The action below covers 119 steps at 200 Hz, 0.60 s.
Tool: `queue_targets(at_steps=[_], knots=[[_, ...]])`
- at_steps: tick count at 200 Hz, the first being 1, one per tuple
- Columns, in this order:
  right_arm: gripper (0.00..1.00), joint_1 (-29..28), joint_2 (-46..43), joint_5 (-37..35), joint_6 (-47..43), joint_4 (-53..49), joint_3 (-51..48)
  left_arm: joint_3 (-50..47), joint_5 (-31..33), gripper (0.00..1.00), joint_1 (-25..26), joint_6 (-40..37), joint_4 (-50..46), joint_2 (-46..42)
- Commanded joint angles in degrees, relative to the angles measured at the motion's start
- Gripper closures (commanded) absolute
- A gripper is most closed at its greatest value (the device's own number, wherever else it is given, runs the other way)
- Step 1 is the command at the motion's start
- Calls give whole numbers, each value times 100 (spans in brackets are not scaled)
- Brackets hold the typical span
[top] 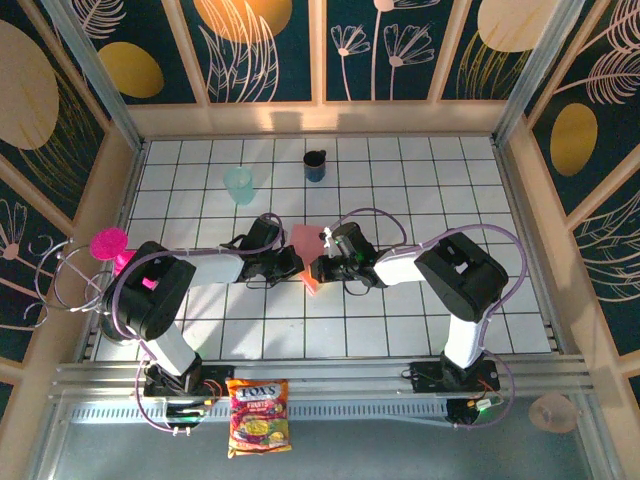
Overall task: Fold a paper plane with a square sheet of paper (pick it up from the middle)
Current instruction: Third fold the triangle at the center of the table.
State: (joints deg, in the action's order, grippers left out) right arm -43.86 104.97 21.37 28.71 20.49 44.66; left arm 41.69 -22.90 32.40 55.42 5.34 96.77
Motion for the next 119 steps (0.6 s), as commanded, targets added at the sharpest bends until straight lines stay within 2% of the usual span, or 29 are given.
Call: queue_targets(at_steps=[1,119], knots=[[93,44,242,-71,21,-238,108,106,189,91,29,15,-293,40],[92,39,296,-71,24,-232,121,94,250,91,36,-26,-367,106]])
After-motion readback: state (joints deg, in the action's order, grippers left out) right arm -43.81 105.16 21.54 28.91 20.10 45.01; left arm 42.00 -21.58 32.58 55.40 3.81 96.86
